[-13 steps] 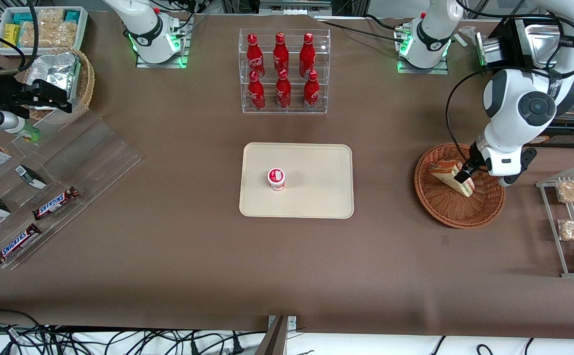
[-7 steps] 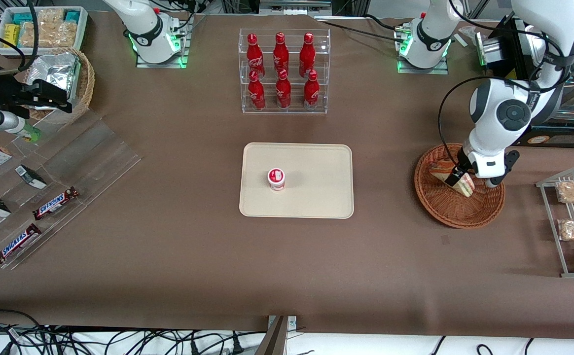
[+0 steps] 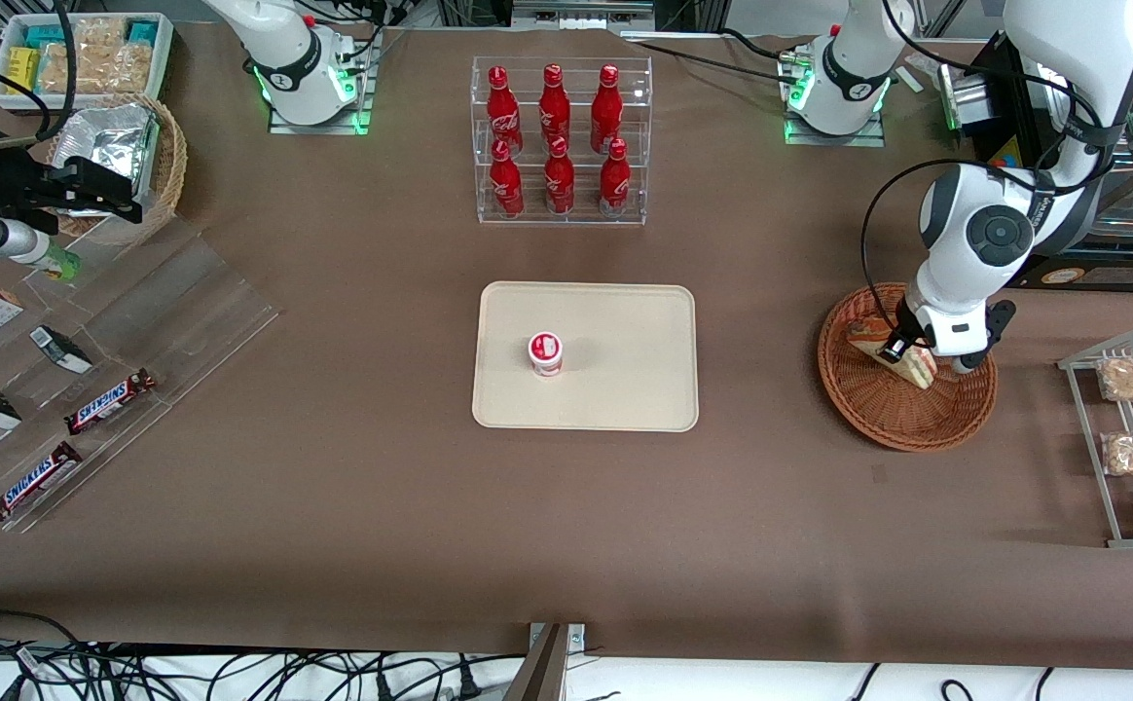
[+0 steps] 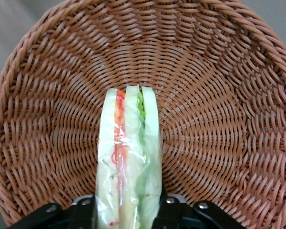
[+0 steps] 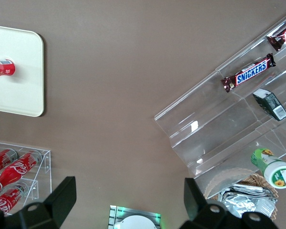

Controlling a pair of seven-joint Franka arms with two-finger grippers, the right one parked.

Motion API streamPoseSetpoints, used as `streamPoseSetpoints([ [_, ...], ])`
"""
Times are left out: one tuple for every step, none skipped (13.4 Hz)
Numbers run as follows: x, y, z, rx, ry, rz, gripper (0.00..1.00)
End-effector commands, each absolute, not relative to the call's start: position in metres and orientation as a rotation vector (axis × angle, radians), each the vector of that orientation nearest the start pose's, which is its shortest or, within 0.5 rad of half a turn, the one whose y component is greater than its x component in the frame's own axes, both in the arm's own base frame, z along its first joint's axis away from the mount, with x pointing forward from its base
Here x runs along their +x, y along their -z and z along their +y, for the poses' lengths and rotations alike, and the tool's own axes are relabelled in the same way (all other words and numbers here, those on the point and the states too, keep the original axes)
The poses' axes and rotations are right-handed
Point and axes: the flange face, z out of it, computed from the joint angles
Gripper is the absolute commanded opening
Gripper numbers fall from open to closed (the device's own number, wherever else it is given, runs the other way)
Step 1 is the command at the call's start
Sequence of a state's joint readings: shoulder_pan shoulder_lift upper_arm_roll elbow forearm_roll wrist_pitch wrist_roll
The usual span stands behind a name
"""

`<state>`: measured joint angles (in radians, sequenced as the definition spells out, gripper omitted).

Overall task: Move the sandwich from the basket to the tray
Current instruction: 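Lower the left gripper and close it on the wrapped sandwich, then lift the sandwich up out of the basket with the left gripper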

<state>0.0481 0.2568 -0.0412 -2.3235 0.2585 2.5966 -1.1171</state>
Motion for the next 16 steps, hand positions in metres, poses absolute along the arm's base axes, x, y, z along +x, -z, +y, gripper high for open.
streamPoseSetpoints([
  [0.527,-0.245,-0.004,-2.736,0.171,-1.307,0.0],
  [0.53,-0.258,-0.005,-2.741,0.188,-1.291,0.0],
  [0.534,-0.275,-0.003,-2.735,0.162,-1.238,0.0],
  [0.54,-0.29,-0.002,-2.737,0.123,-1.167,0.0],
  [0.549,-0.309,-0.008,-2.75,0.098,-1.115,0.0],
  [0.557,-0.326,-0.01,-2.749,0.062,-1.088,0.0],
  [0.567,-0.347,-0.016,-2.77,0.022,-1.061,0.0],
  [0.575,-0.368,-0.021,-2.803,-0.015,-1.033,0.0],
  [0.582,-0.39,-0.024,-2.829,-0.046,-0.999,0.0],
  [0.589,-0.412,-0.025,-2.852,-0.062,-0.959,0.0],
  [0.594,-0.431,-0.028,-2.887,-0.089,-0.914,0.0],
  [0.597,-0.451,-0.031,-2.931,-0.11,-0.865,0.0],
  [0.601,-0.47,-0.036,-2.982,-0.12,-0.796,0.0],
  [0.602,-0.487,-0.047,-3.031,-0.13,-0.724,0.0],
  [0.603,-0.499,-0.06,-3.061,-0.138,-0.66,0.0],
  [0.602,-0.508,-0.079,-3.086,-0.131,-0.572,0.0],
])
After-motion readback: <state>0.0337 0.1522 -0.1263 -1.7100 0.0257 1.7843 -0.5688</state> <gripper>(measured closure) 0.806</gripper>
